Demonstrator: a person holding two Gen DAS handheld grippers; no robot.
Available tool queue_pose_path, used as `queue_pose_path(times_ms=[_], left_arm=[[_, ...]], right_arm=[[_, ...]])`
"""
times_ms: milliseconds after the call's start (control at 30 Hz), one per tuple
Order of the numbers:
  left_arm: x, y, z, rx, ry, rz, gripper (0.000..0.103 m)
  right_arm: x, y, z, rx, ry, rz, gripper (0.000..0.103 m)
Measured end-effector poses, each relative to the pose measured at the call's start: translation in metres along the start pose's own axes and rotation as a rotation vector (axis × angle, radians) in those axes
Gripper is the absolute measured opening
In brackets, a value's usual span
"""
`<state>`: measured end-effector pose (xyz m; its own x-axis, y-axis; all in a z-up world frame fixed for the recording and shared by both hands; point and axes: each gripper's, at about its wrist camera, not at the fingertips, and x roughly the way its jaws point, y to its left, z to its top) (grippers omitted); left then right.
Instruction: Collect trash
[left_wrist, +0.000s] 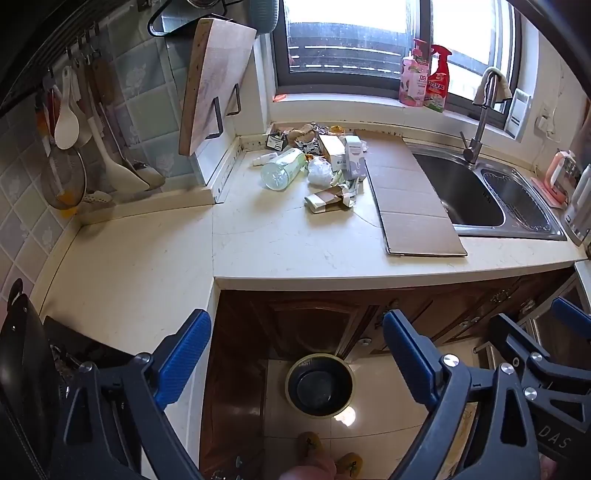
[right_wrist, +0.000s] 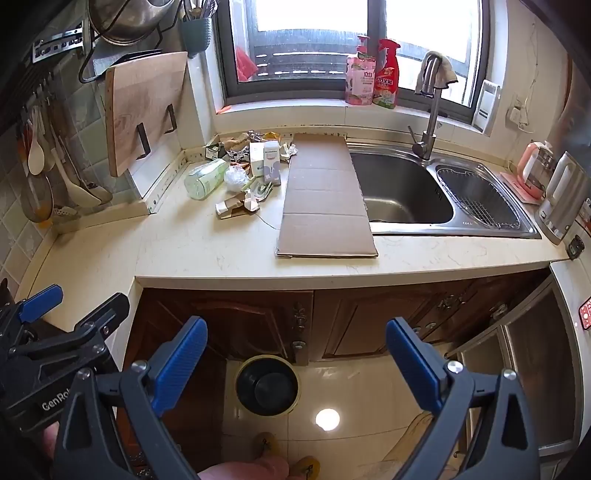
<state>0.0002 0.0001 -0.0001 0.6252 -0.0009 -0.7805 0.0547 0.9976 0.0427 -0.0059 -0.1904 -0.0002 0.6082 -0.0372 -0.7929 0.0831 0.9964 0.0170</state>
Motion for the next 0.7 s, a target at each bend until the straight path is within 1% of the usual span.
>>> queue_pose_path(times_ms=[133,200,367,467,533,700], left_arm=[[0.001,0.0,0.0,-0.003,0.004,-0.001,0.09],[0.003,-0.01,0.001,0.002,0.007,0.002,0.088],[0.011,-0.025,0.001,0.008,0.009,0.0,0.086],[0.012,-0.016,0.004,0.007,0.014,-0.016,0.085],[0.016,-0.014,-0.002,0.013,0.009,-0.023,0.085],[0.017,-0.012,-0.001,0.013,0.013,-0.028,0.084]], right_arm=[[0.0,-0.002,0.002,0.007,0.004,0.005,0.098],[0.001,-0.002,0.002,0.009,0.006,0.005,0.098],[0.007,-0.001,-0.004,0.021,0.01,0.01,0.098],[0.01,-0.006,-0.001,0.035,0.021,0.025,0.097],[0.01,-0.006,-0.001,0.035,0.021,0.026,0.097],[0.01,-0.005,-0.001,0.034,0.02,0.023,0.097]])
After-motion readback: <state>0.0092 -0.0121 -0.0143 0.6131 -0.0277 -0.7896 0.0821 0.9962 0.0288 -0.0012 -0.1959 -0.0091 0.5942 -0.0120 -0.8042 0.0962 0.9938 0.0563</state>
